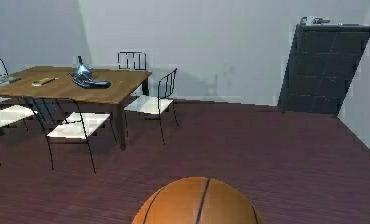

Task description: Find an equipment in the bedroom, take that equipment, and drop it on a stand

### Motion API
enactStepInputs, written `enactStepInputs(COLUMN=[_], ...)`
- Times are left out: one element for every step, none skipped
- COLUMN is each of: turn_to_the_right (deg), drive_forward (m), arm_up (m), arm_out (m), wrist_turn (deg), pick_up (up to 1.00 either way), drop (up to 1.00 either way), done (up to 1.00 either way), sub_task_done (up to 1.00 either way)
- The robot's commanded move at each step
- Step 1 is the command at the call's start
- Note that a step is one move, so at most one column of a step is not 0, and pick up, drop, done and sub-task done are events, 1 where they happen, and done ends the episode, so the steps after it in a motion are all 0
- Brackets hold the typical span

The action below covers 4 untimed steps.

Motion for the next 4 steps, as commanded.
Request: enactStepInputs(turn_to_the_right=[0.0,-45.0,-18.0,0.0], drive_forward=[0.2,0.0,0.0,1.0], arm_up=[0.0,0.0,0.0,0.0], arm_out=[0.0,0.0,0.0,0.0], wrist_turn=[0.0,0.0,0.0,0.0], pick_up=[0.0,0.0,0.0,0.0], drop=[0.0,0.0,0.0,0.0], done=[0.0,0.0,0.0,0.0], sub_task_done=[0.0,0.0,0.0,0.0])
